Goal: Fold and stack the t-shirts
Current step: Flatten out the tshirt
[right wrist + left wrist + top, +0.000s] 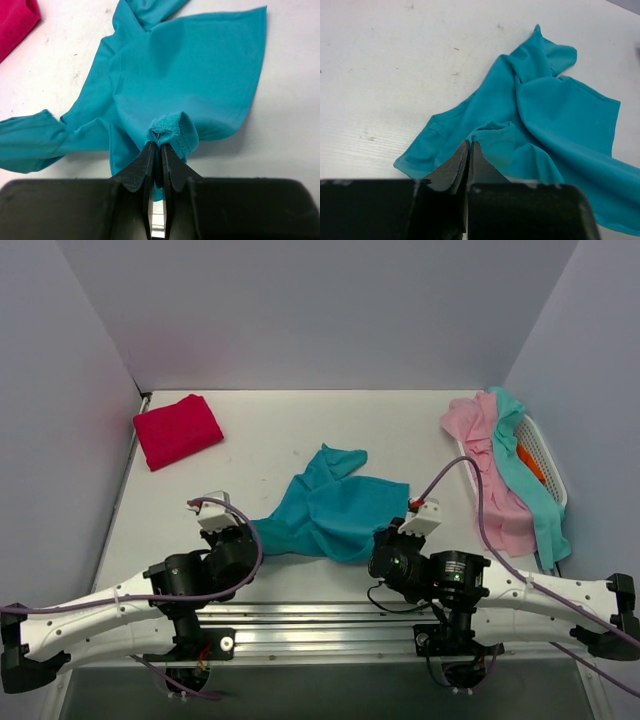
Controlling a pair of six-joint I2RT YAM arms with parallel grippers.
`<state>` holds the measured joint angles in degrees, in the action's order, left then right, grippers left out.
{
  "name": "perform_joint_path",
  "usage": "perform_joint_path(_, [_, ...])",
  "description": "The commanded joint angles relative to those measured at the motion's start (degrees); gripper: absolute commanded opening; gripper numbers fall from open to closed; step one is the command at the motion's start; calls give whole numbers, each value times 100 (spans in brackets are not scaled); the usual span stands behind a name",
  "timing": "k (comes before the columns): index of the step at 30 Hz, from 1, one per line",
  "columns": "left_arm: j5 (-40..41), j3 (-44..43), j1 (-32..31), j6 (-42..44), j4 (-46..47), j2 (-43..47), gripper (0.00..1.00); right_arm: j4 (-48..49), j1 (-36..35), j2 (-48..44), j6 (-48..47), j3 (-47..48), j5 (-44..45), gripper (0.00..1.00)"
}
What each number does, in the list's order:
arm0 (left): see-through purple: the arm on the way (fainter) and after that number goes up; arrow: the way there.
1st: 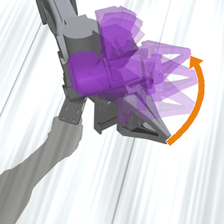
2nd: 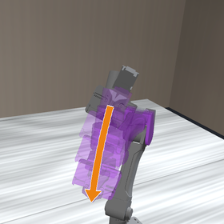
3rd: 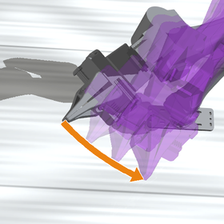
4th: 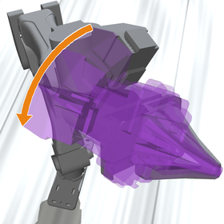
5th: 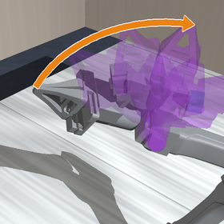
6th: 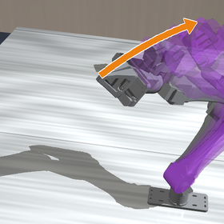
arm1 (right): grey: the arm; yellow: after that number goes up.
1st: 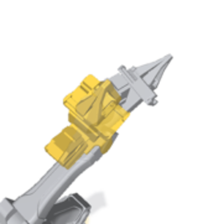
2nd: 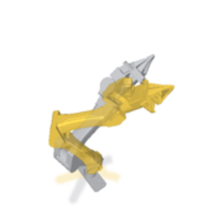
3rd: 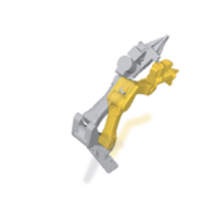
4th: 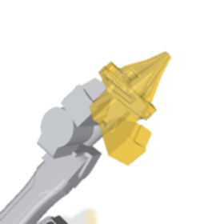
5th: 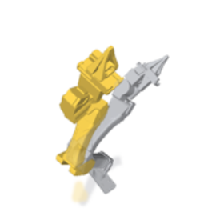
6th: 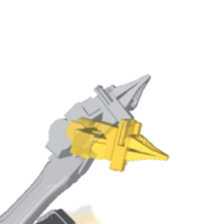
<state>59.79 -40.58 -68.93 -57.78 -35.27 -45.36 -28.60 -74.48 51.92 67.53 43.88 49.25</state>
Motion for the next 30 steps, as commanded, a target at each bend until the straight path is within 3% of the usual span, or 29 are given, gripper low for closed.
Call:
perform_joint_path(1, [428, -696, -33, 248, -1095, 281, 2, -865, -137, -243, 42, 489, 593, 0])
perform_joint_path(7, [438, -2240, -42, 1610, -1167, 651, 2, -1262, -216, -735, -880, 1552, 700, 0])
perform_joint_path(10, [244, -2987, -42, 3091, -623, 617, 2, -1157, -216, -955, -1670, 2483, 594, 0])
perform_joint_path(16, [-318, -4342, -42, 4982, 545, 204, 2, -349, -199, -939, -3128, 3960, 682, 0])
perform_joint_path(21, [-705, -5371, -42, 6004, 1241, -208, 2, 108, -199, -351, -3799, 4900, 796, 0])
perform_joint_path(27, [-785, -6461, -42, 6954, 1513, -850, 2, 565, -199, 63, -4362, 5271, 1217, 0])
perform_joint_path(30, [-723, -6577, -42, 7384, 1706, -1096, 2, 724, -199, 274, -4555, 5307, 1691, 0])
